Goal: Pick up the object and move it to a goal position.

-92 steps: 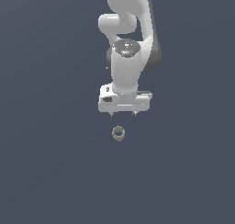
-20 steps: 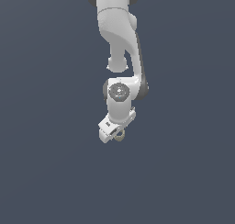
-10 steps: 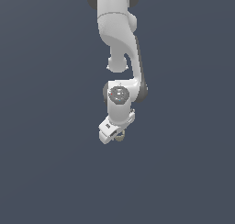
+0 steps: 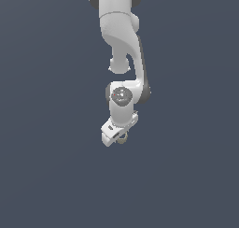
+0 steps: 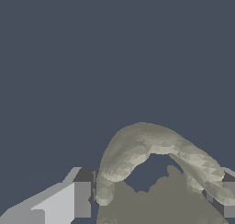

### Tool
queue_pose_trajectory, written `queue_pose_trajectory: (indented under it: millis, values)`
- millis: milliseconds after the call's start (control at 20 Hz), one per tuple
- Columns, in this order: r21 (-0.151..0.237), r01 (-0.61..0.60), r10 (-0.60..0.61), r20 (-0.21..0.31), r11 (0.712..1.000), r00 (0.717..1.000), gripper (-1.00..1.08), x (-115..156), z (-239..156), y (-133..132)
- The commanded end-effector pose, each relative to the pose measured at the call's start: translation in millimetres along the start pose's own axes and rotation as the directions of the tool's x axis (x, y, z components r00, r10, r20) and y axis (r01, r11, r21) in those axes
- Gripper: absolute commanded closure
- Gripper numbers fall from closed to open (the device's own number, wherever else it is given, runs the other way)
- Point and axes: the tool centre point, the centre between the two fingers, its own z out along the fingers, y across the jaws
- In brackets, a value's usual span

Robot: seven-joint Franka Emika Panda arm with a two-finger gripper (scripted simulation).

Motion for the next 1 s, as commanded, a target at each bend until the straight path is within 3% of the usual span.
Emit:
queue_pose_trajectory:
  millis: [0, 650, 950]
  values:
    - [0.000, 0.001, -0.001, 0.000, 1.000, 1.000, 1.08, 2, -2, -6]
    - [0.000, 0.001, -0.001, 0.000, 1.000, 1.000, 1.08, 30, -37, -90]
    - [0.000, 0.001, -0.001, 0.000, 1.000, 1.000, 1.08, 37, -43, -105]
